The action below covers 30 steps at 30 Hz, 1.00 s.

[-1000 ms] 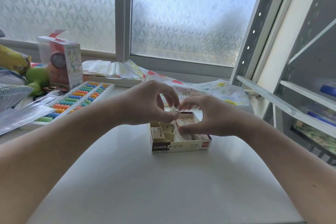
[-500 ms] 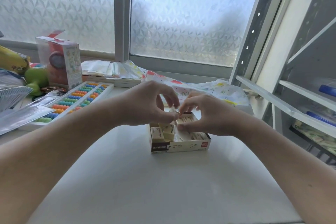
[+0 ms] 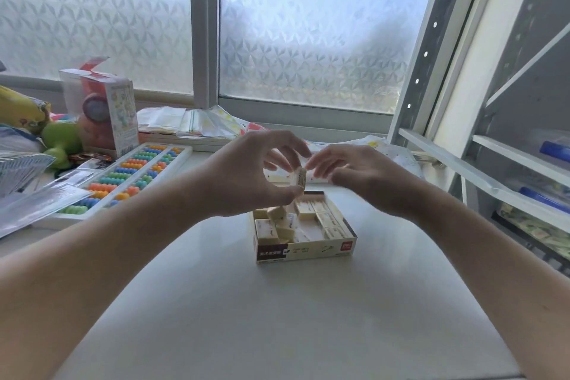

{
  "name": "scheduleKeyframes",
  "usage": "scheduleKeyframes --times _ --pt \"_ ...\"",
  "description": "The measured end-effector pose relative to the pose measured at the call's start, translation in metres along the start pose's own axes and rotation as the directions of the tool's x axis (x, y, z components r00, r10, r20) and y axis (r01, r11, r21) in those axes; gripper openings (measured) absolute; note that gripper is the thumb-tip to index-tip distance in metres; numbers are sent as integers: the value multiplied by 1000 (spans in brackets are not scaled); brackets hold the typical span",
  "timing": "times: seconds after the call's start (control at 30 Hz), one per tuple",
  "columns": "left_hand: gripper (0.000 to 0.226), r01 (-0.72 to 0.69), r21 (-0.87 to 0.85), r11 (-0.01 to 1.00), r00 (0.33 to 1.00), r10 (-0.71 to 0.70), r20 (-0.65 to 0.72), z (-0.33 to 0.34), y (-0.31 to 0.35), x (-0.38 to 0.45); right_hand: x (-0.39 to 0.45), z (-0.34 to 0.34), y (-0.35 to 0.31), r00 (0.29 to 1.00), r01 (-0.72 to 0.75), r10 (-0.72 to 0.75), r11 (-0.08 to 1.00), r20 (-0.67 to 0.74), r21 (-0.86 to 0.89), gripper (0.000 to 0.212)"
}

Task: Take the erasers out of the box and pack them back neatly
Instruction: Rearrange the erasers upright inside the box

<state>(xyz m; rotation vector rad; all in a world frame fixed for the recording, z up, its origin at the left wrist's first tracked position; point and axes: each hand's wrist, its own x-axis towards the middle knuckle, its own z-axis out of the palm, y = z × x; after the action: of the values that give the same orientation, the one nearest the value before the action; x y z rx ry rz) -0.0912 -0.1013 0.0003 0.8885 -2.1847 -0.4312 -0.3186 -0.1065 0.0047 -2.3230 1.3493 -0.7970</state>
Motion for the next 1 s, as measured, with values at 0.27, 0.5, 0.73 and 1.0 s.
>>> scheduleKeyframes --times 0.27,0.5,0.73,1.0 --pt "47 -253 207 945 960 272 -67 11 4 3 1 6 -4 1000 -14 18 932 -8 362 16" --pt "57 -181 207 961 972 207 -112 14 1 2 0 4 -5 996 -59 82 909 -38 412 22" --pt "40 -63 162 985 992 80 -99 13 3 1 2 2 -1 992 -120 124 946 4 300 17" --pt "17 -113 144 983 974 81 212 16 10 0 6 1 11 991 -112 118 990 -61 85 27"
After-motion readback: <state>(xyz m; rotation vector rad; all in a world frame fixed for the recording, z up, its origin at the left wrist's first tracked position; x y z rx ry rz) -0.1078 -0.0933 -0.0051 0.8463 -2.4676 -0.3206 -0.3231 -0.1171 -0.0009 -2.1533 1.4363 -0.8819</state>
